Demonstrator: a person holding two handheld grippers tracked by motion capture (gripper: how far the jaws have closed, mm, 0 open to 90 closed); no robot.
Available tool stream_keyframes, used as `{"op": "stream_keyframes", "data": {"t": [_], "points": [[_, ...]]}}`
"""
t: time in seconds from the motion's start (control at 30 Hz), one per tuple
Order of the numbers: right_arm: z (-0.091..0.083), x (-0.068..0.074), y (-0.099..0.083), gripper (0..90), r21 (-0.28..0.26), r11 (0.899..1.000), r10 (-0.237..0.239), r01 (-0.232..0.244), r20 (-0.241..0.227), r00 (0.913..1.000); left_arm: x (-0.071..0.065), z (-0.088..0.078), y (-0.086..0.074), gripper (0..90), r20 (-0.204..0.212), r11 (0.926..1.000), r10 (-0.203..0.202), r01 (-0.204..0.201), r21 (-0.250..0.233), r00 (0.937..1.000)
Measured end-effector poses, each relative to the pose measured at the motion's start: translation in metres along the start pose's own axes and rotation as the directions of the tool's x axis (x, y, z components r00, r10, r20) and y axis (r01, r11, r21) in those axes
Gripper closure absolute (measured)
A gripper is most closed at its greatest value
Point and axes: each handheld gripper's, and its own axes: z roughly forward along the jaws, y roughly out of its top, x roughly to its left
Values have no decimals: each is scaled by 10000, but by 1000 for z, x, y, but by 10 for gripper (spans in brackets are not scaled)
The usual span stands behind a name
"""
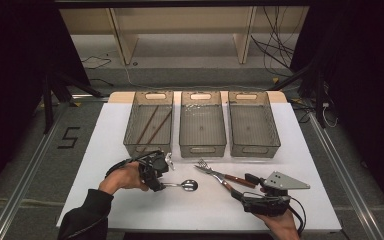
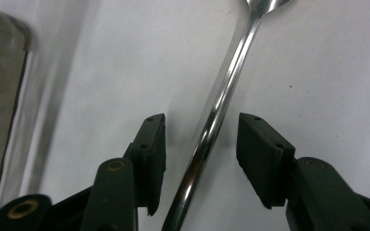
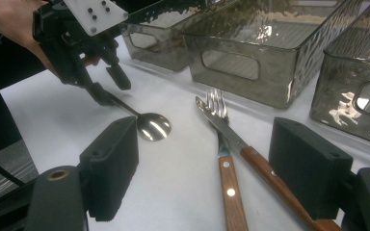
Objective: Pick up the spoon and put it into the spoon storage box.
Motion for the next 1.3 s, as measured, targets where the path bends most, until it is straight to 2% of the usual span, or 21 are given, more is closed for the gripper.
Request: {"op": "stream_keyframes", "data": {"t": [0.23, 0.47, 0.63, 0.73, 1.0, 1.3], "points": [[0, 1, 0, 266, -2, 10000, -26, 26, 2, 10000, -3, 7, 7, 603, 268, 9991, 352, -358, 248, 9990], [0, 1, 0, 266, 28, 10000, -22, 22, -4, 10000, -2, 7, 10, 666, 482, 9984, 325, -347, 449, 9983], [1, 1, 0, 266, 47, 10000, -34, 34, -3, 10000, -3, 7, 13, 705, 493, 9970, 447, -477, 616, 9978], [1, 2, 0, 267, 55, 10000, -71, 71, 5, 10000, -4, 8, 13, 748, 507, 9972, 488, -515, 533, 9975], [1, 2, 0, 266, 105, 9999, -75, 76, -4, 10000, -5, 7, 12, 820, 593, 9943, 881, -914, 550, 9943], [1, 2, -1, 266, 92, 9999, -46, 46, 14, 10000, -9, 7, 12, 839, 430, 9930, 1055, -1076, 491, 9935]]}}
